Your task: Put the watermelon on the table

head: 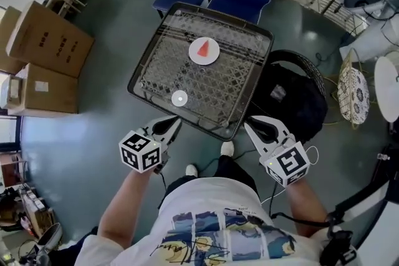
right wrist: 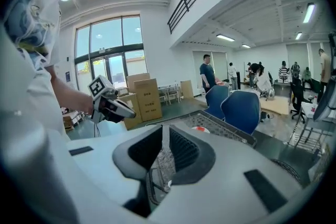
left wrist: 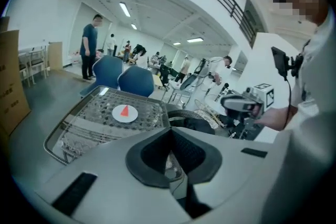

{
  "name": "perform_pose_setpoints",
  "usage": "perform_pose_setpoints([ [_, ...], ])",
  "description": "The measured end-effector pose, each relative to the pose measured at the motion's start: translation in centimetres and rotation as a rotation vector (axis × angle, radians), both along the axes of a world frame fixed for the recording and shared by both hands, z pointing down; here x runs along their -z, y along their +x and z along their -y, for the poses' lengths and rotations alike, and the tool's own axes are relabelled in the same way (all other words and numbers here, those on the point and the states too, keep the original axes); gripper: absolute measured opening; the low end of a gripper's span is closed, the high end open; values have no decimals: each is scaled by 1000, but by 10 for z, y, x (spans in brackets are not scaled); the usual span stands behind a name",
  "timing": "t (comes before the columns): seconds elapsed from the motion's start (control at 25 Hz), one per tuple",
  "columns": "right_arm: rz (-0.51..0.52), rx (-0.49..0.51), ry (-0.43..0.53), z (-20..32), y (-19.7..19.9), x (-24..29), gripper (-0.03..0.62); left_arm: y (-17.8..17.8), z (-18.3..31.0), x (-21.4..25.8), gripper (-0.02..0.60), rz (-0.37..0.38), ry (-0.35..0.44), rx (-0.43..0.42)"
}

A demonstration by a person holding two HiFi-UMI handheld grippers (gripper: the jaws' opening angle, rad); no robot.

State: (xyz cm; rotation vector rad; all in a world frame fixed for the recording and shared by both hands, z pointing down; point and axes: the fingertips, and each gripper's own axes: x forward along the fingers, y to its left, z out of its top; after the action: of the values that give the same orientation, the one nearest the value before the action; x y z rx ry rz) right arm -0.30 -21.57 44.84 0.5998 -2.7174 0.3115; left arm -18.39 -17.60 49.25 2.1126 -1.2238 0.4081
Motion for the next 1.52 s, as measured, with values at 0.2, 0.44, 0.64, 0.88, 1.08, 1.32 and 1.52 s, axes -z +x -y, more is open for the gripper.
perform_pose_setpoints([
  [0.2, -11, 69, 37, -47, -38, 19, 48, 14, -69, 62, 9, -89, 104, -62],
  [0.44, -17, 149, 82, -135, -96, 41, 48, -13, -167, 116, 9, -149, 220, -48],
  [0.64, -30, 166, 111, -209, -130, 57, 43, -34, -245, 128, 9, -160, 275, -51],
  [0.88, -61, 166, 97, -287, -151, 58, 34, -51, -306, 123, 9, -183, 279, -81],
  [1.08, -71, 193, 118, -313, -148, 68, 28, -47, -325, 132, 9, -172, 309, -78],
  [1.32, -41, 221, 147, -329, -123, 81, 25, -16, -338, 143, 9, -159, 327, -58],
  [1.52, -39, 232, 158, -334, -82, 86, 21, 20, -340, 152, 9, -105, 351, -47],
])
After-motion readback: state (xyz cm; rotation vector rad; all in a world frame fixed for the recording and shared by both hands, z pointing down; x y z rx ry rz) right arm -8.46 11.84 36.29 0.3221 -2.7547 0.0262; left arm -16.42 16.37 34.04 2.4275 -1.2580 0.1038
